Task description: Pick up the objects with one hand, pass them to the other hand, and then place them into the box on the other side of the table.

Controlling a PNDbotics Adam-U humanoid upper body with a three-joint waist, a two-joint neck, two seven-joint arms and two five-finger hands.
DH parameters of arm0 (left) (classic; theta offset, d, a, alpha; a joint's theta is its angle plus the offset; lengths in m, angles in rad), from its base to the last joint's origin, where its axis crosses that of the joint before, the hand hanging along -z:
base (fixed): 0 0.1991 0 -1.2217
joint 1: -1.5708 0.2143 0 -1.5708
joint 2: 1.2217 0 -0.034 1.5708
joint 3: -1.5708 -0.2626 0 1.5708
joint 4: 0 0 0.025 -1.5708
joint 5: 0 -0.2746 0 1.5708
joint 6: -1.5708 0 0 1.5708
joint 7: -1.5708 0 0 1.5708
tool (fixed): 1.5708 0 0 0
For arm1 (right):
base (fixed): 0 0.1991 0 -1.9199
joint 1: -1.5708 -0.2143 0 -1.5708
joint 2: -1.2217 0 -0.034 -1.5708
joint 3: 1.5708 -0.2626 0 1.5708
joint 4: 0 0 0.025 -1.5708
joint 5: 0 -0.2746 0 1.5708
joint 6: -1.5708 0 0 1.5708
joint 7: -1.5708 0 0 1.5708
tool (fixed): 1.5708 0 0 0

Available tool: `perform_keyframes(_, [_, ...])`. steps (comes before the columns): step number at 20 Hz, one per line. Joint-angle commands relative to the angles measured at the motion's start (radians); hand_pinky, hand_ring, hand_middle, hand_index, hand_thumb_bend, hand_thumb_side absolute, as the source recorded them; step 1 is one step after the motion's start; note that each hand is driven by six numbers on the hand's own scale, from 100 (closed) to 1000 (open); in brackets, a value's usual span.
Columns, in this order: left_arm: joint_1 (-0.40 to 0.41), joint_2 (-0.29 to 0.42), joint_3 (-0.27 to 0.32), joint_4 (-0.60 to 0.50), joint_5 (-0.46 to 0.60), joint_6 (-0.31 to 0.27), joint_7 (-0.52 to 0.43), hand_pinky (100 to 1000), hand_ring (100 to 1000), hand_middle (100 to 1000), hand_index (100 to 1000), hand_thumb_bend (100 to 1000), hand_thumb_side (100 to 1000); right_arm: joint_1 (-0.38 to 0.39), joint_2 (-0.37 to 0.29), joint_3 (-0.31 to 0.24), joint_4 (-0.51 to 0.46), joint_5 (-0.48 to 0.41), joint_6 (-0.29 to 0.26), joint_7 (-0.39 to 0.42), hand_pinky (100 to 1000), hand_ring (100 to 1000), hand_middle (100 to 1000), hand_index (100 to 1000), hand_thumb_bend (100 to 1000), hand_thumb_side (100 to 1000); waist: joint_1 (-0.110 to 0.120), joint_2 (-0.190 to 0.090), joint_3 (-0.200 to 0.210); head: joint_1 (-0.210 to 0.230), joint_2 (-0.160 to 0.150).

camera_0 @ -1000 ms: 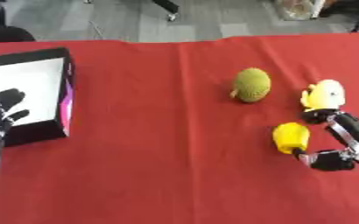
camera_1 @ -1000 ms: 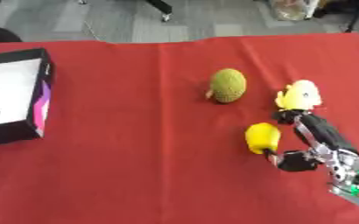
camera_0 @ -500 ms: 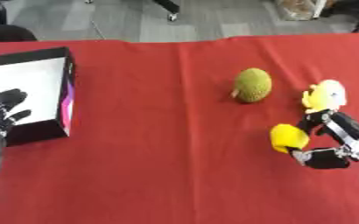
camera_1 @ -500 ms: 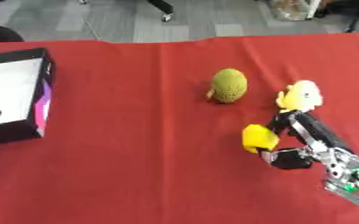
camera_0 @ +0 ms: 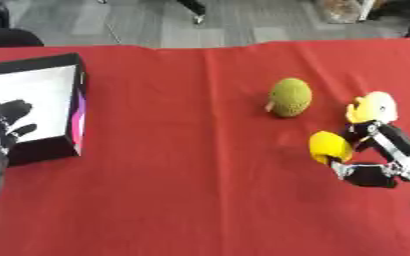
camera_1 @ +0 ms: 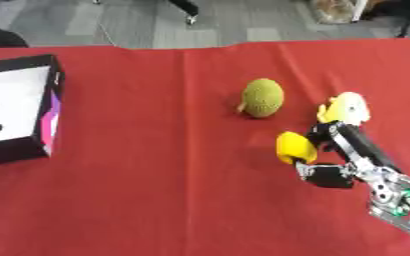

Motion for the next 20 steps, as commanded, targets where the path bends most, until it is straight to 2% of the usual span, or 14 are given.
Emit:
perform_keyframes(1, [-0.014,0.016,0.002,-0.019,-0.002,-0.004,-0.004,832,917,742,791,118,842,-0.03,-0.013,-0.022,-0.009,0.013,-0.032,0.005,586,659,405,528,124,100,0.007,-0.009,-0.003,-0.003,0.006])
perform_keyframes(5, [-0.027,0.046,0.002,-0.045,0.002,-0.006,-0.008,832,917,743,792,100,814,-0.087,0.008,-0.046,-0.009,0.03,-0.078,0.021,523,641,404,530,105,100,0.014,-0.02,-0.006,-0.009,0.014])
perform_keyframes(10, [-0.082,0.151,-0.004,-0.102,0.015,0.004,-0.02,829,914,744,795,100,771,-0.157,0.053,-0.063,-0.009,0.053,-0.115,0.07,480,628,402,530,100,100,0.034,-0.039,0.005,-0.018,0.028])
perform_keyframes(15, [-0.152,0.27,-0.048,-0.16,0.021,0.043,-0.071,826,910,747,800,100,753,-0.212,0.105,-0.057,-0.009,0.035,-0.108,0.127,462,623,400,529,100,100,0.047,-0.047,0.015,-0.024,0.032])
perform_keyframes(20, [-0.247,0.375,-0.11,-0.199,0.014,0.105,-0.147,822,903,752,810,100,736,-0.265,0.142,-0.038,-0.009,0.067,-0.092,0.171,478,623,401,530,100,100,0.057,-0.052,0.026,-0.036,0.032])
